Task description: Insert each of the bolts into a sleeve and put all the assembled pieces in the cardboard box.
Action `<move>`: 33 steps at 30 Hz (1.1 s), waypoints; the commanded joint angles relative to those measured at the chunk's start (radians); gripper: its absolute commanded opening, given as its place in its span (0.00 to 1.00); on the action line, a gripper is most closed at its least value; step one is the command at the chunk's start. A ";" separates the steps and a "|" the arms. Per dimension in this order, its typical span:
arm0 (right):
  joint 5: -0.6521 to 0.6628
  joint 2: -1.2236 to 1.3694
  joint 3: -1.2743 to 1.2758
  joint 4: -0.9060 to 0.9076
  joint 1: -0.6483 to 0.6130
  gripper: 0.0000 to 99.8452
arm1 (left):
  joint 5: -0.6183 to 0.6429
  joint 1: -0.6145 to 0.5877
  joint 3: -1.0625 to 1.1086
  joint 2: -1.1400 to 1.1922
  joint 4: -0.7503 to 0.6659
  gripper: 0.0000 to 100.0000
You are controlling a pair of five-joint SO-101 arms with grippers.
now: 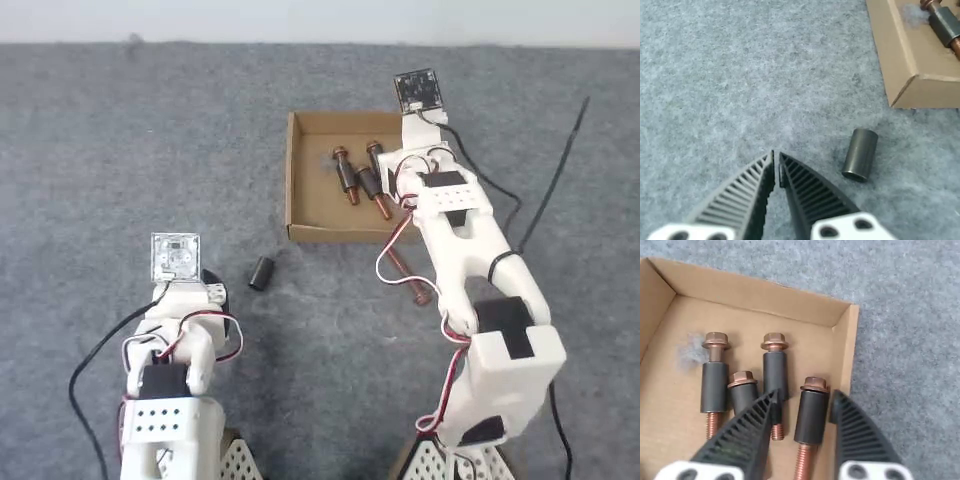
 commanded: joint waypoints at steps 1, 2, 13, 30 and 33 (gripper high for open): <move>0.012 -0.064 -0.054 0.008 0.013 0.03 | -0.009 -0.006 -0.012 -0.018 0.000 0.01; 0.011 -0.081 -0.051 0.012 0.013 0.00 | -0.009 -0.006 -0.013 -0.018 0.000 0.01; -0.025 -0.294 -0.035 0.430 -0.113 0.01 | -0.002 -0.167 -0.070 -0.012 0.006 0.01; -0.460 -0.326 -0.035 0.733 -0.463 0.01 | 0.055 -0.190 -0.209 0.265 0.012 0.01; -0.509 -0.282 -0.040 0.696 -0.492 0.01 | 0.048 -0.192 -0.275 0.471 -0.075 0.01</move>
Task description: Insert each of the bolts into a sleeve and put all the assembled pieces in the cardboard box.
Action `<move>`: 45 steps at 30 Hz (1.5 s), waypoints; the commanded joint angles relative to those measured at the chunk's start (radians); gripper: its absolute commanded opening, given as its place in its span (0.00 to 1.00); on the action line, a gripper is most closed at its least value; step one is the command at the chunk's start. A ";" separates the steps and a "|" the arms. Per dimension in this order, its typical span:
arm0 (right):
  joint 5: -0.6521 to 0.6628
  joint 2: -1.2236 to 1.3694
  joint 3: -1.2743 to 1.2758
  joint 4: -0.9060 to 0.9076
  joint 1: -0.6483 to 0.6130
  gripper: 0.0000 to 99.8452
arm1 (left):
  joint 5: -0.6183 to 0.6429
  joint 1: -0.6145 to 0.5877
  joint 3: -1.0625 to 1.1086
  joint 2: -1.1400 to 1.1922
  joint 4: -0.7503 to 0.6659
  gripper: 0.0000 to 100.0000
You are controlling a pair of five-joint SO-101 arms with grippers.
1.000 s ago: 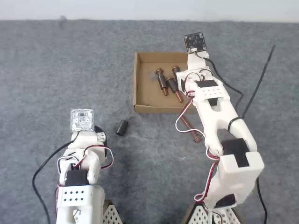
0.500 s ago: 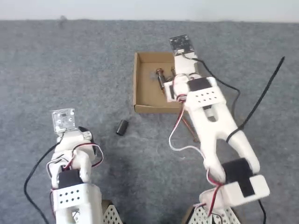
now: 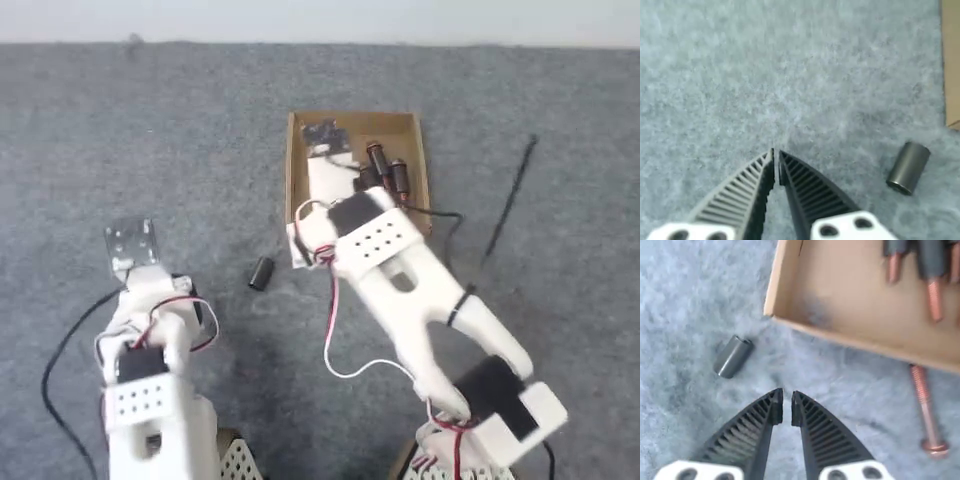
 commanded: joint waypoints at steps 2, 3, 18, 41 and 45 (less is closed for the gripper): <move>-0.072 0.038 -0.040 -0.070 -0.041 0.01 | 0.005 -0.005 -0.157 0.362 -0.157 0.01; -0.091 0.051 -0.038 -0.093 -0.047 0.01 | 0.008 -0.005 -0.177 0.404 -0.170 0.01; -0.307 0.254 -0.041 -0.450 -0.159 0.14 | 0.075 -0.091 -0.346 0.638 -0.199 0.01; -0.305 0.291 -0.083 -0.397 -0.182 0.14 | 0.077 -0.095 -0.390 0.712 -0.196 0.01; -0.308 0.237 -0.064 -0.352 -0.219 0.14 | 0.077 -0.095 -0.390 0.712 -0.196 0.01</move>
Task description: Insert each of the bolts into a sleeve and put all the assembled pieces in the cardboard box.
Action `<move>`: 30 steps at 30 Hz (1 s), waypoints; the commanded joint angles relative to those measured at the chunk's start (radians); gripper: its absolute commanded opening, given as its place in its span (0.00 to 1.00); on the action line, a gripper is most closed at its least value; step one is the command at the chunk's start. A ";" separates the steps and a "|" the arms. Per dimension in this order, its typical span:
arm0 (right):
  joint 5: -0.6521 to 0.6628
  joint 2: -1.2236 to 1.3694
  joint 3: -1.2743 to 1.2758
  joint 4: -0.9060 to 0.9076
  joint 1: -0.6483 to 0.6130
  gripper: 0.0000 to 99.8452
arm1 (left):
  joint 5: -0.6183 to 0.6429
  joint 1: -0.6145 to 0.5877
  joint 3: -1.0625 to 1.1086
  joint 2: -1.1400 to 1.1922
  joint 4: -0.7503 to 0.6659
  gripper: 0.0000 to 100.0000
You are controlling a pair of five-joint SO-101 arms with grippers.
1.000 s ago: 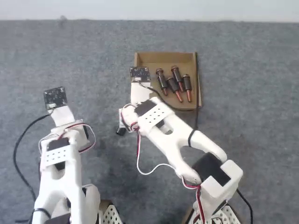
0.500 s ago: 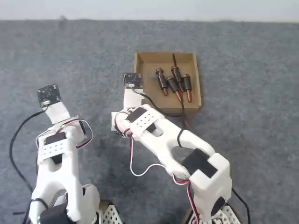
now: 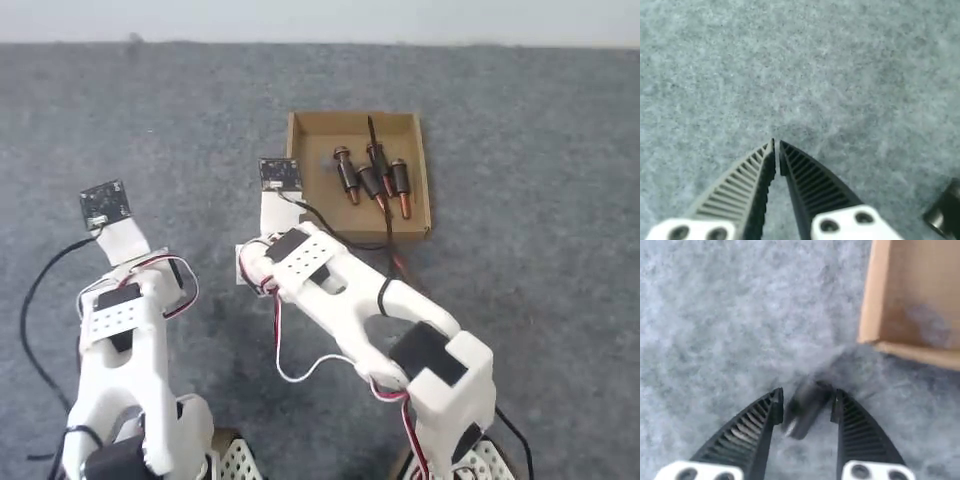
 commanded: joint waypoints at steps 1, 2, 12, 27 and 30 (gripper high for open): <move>-0.014 -0.093 -0.015 0.012 -0.044 0.14 | 0.009 -0.002 -0.053 -0.002 -0.018 0.01; -0.014 -0.091 -0.003 -0.007 -0.053 0.14 | 0.009 -0.002 -0.053 -0.002 -0.018 0.01; -0.080 0.001 0.009 -0.104 -0.056 0.14 | 0.009 -0.002 -0.053 -0.002 -0.018 0.01; -0.078 0.002 0.008 -0.102 0.018 0.02 | 0.009 -0.002 -0.053 0.000 -0.018 0.01; -0.061 -0.004 -0.008 -0.036 0.044 0.01 | 0.009 -0.002 -0.053 0.000 -0.018 0.01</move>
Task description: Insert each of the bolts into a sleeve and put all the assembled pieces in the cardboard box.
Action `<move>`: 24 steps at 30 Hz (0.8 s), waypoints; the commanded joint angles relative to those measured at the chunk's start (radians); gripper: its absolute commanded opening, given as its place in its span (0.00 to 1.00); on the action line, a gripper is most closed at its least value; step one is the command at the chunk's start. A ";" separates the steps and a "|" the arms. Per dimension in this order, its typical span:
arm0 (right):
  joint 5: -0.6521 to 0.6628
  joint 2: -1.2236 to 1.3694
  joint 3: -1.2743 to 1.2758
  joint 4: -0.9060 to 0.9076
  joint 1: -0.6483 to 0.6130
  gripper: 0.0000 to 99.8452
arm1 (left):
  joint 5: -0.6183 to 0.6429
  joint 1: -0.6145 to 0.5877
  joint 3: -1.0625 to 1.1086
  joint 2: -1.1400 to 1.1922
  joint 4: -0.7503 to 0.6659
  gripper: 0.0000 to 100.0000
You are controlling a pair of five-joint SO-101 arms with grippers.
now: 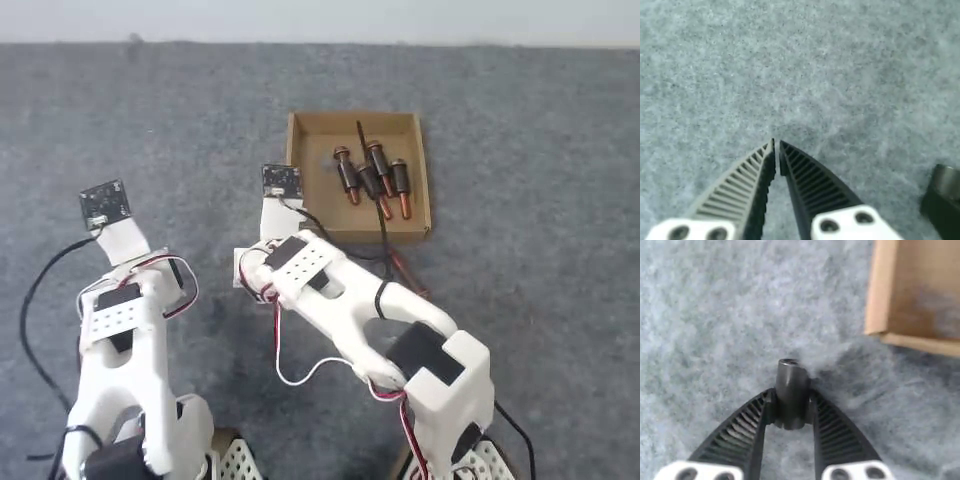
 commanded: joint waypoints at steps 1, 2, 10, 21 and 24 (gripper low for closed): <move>0.031 -0.033 -0.066 0.085 0.044 0.01 | 0.008 -0.002 -0.053 0.000 -0.018 0.01; 0.058 -0.048 -0.077 0.130 0.051 0.01 | 0.008 -0.002 -0.053 0.000 -0.018 0.01; 0.282 -0.285 -0.100 0.493 0.177 0.01 | 0.008 -0.002 -0.053 0.002 -0.020 0.01; 0.531 -0.441 0.026 0.638 0.625 0.01 | 0.006 -0.002 -0.051 0.003 -0.021 0.01; 0.534 -0.481 0.092 0.631 0.736 0.01 | 0.006 -0.002 -0.051 0.003 -0.021 0.01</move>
